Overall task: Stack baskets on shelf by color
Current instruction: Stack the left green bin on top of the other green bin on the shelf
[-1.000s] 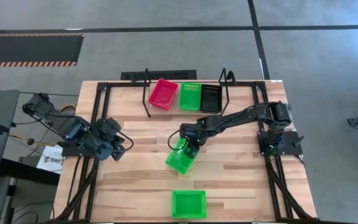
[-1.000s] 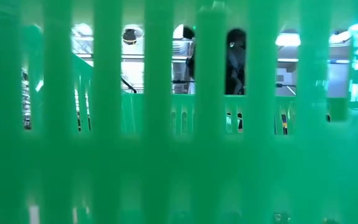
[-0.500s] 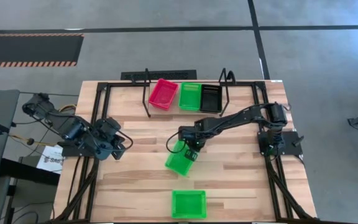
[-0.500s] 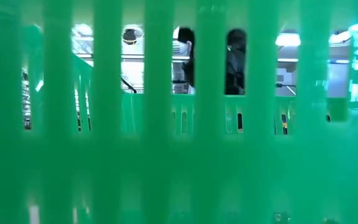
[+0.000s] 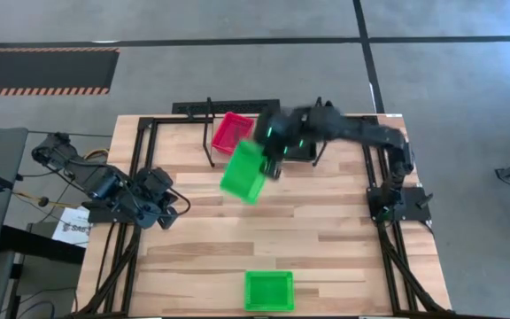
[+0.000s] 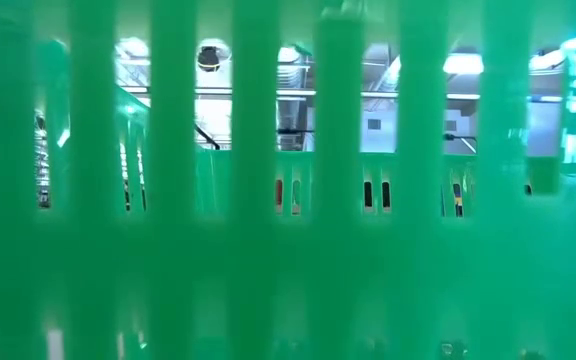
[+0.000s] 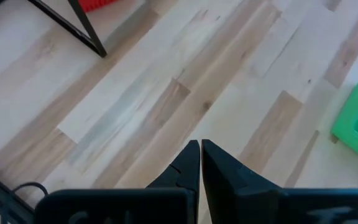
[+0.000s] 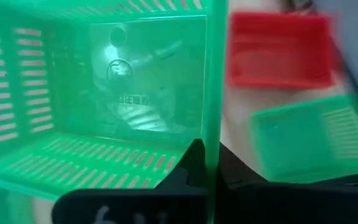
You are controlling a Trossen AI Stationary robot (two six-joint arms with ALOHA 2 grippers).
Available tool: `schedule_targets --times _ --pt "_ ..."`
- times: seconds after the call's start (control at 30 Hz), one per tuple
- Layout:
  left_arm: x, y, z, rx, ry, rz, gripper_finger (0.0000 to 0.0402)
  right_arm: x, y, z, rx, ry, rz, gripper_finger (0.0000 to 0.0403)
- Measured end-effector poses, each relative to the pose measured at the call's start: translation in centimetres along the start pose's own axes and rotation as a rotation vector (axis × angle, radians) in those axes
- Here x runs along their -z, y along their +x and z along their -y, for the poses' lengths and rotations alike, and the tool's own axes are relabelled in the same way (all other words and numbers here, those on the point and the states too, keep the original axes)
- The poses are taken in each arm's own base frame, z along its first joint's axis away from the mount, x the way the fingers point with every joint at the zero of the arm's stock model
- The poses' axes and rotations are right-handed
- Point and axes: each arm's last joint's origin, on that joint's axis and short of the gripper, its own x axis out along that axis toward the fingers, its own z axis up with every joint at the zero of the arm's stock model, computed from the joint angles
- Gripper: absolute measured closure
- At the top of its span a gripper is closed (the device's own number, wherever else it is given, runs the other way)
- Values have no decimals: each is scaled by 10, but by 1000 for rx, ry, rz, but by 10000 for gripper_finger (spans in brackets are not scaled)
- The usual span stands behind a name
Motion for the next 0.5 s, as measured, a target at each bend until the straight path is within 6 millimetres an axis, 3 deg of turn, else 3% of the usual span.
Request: schedule_targets --times 0.17,0.3,0.5 --pt "-1 0 0 -14 -12 36 400 -8 -30 52 -1 -27 22 400" --pt "-2 0 -1 -26 -42 70 400 -4 -29 97 -11 -77 -26 400" --pt "-3 0 -1 -40 -82 112 400 -1 -10 159 -53 -179 -48 400"
